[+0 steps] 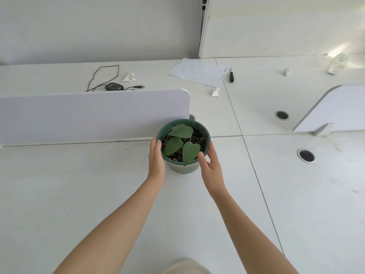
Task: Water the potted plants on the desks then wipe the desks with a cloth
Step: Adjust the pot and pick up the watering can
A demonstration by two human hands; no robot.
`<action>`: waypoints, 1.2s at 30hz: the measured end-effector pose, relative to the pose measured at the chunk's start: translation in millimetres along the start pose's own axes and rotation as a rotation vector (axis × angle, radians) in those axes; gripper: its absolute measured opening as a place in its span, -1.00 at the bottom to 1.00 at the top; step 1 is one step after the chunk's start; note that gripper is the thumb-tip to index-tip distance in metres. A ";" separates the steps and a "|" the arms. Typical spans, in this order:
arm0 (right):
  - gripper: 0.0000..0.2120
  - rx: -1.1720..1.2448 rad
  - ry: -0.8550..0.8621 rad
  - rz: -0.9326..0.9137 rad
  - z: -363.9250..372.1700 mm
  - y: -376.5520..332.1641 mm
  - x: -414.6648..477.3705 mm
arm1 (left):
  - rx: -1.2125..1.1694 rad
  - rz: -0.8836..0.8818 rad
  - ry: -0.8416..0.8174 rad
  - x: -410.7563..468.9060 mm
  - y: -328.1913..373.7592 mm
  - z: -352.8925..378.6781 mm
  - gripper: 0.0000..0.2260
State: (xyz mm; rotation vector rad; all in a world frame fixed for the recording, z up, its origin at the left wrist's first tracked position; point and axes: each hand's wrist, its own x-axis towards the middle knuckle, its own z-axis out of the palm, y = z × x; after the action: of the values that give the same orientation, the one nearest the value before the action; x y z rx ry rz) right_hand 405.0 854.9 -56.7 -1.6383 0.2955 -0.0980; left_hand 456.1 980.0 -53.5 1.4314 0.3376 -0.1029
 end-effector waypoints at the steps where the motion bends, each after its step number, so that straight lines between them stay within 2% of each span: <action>1: -0.51 0.021 0.004 0.000 0.0 1.6 0.7 | -0.006 0.003 -0.004 -2.0 -0.6 1.3 -0.56; 6: -0.55 0.019 -0.005 0.023 -0.2 -0.5 7.7 | -0.015 0.011 -0.023 -12.3 -3.2 4.0 -0.53; 12: -0.59 0.002 -0.093 0.076 -16.3 -25.6 20.5 | 0.007 -0.005 -0.083 -45.0 -9.1 -1.0 -0.51; 16: -0.51 0.025 0.032 0.102 -24.5 -21.0 14.1 | 0.046 -0.026 -0.022 -36.9 -4.2 -18.3 -0.51; 18: -0.56 0.057 0.068 0.110 -21.1 -13.7 4.4 | 0.063 -0.032 -0.007 -20.4 3.0 -23.4 -0.50; 22: -0.69 0.060 -0.007 0.055 -3.9 -7.9 -8.2 | 0.158 -0.073 -0.103 -3.2 7.1 -17.4 -0.25; 26: -0.65 0.099 -0.007 0.077 -0.1 -19.2 -2.4 | 0.202 0.011 -0.088 -15.0 -1.0 -4.1 -0.49; 31: -0.54 0.020 -0.007 0.144 -14.1 -28.4 -4.7 | 0.305 -0.072 -0.022 -27.6 9.1 -20.2 -0.45; 33: -0.50 0.003 0.032 0.183 -27.6 -29.7 -20.1 | 0.247 -0.011 0.016 -43.9 28.3 -43.3 -0.48; 36: -0.57 -0.064 0.063 0.190 -50.5 -27.0 -62.6 | 0.093 0.109 0.133 -90.7 55.5 -84.8 -0.65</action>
State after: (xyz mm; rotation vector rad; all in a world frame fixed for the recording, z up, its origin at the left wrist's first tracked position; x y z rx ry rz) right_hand 336.3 823.4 -18.2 -1.6646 0.5054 0.0034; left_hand 370.9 1059.2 17.0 1.5496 0.3667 0.0663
